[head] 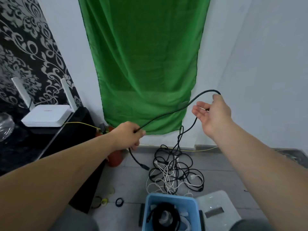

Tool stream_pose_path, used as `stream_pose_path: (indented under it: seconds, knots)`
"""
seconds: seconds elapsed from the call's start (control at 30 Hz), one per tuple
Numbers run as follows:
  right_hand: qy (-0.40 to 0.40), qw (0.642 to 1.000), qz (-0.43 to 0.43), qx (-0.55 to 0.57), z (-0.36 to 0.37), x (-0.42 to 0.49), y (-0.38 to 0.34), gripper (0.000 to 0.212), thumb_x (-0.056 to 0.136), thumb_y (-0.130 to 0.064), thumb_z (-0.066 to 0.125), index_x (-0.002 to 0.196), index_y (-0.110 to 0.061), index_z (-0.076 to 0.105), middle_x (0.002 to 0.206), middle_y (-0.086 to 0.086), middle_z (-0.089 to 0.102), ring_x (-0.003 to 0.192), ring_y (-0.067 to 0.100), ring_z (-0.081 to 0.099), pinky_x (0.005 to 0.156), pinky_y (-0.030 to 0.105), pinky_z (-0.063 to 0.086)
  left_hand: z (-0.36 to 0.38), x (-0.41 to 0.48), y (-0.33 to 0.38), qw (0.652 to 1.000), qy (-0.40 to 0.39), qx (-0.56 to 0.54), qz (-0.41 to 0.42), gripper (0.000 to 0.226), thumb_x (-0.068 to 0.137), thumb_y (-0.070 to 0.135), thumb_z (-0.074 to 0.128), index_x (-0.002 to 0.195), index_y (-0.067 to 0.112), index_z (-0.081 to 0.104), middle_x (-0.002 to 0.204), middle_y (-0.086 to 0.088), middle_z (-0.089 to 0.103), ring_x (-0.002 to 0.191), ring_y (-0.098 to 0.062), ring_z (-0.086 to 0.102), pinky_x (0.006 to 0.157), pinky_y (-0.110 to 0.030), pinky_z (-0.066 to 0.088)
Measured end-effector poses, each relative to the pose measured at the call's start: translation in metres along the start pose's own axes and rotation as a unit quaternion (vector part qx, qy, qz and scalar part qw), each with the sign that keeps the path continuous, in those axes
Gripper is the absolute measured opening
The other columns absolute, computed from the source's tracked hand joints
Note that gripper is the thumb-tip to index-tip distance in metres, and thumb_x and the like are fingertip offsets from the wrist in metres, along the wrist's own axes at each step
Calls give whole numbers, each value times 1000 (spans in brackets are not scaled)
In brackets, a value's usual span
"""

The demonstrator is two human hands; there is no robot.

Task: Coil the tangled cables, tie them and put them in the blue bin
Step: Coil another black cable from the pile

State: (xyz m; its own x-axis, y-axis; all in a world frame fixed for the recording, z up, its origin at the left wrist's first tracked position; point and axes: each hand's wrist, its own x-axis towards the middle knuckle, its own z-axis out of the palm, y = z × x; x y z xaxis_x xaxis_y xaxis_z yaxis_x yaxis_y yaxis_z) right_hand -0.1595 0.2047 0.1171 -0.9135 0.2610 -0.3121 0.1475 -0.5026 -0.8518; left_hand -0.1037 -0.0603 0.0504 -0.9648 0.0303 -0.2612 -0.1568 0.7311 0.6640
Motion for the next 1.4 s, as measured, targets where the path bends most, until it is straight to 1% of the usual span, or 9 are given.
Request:
stream_pose_path:
  seconds: [0.17,0.47,0.63,0.8,0.93,1.07,1.17,1.3,1.4]
  knots:
    - [-21,986,42,-160,-3,-25,-1,47,103,-38,48,141,-10,42,123,7,54,106,31,67,95,46,59,-13,-40,14,984,5,-135,-117,57,107,52,36,104,1,61,90,-18,75,74,-35,77,69,-47,64]
    - [-203,884,4,-422,-5,-85,73,35,102,-34,49,98,-10,74,90,-4,76,92,14,68,84,35,52,9,-58,73,935,52,-346,-56,45,109,44,37,96,4,52,79,-25,75,73,-41,76,63,-42,63]
    - [-269,703,-210,-624,-1,-88,80,26,94,-28,40,89,-23,65,84,0,71,88,24,63,98,44,45,21,-53,76,946,45,-318,-39,47,109,43,38,91,4,58,62,-11,61,43,-25,61,46,-31,49]
    - [-311,855,-46,-412,4,-83,92,32,90,0,39,105,-13,65,63,1,67,63,29,67,70,51,60,24,-47,81,962,55,-259,-58,56,107,51,34,95,5,64,82,-12,63,49,-24,56,38,-17,35]
    - [-296,876,-19,-380,9,-82,80,15,91,-8,51,85,-10,65,66,11,62,43,14,45,43,24,31,20,-42,81,966,72,-240,-61,47,105,44,41,97,5,65,75,-9,61,42,-18,51,41,-18,35]
    - [-287,882,-27,-373,6,-79,70,26,94,-16,57,68,-13,59,56,8,43,37,9,29,39,21,20,14,-34,69,982,138,-122,-30,29,86,39,63,78,11,59,68,-1,60,61,-21,58,57,-28,43]
    - [-313,893,52,-319,0,-73,67,28,98,-17,52,75,-10,65,52,1,28,39,11,17,43,22,11,15,-31,64,982,168,-81,-30,37,81,49,68,93,15,57,91,1,63,81,-18,58,65,-31,42]
    - [-333,914,150,-175,0,-72,60,31,102,-25,46,79,-10,61,51,-3,26,38,9,16,45,27,10,15,-32,63,982,97,-154,53,51,100,59,47,93,13,68,89,4,71,89,-17,64,88,-39,49]
    - [-319,931,174,-36,-1,-68,54,29,101,-25,47,78,-12,60,52,-4,25,38,10,18,45,27,11,16,-35,60,978,40,-180,94,62,105,59,33,87,12,70,71,-3,72,74,-18,67,79,-37,50]
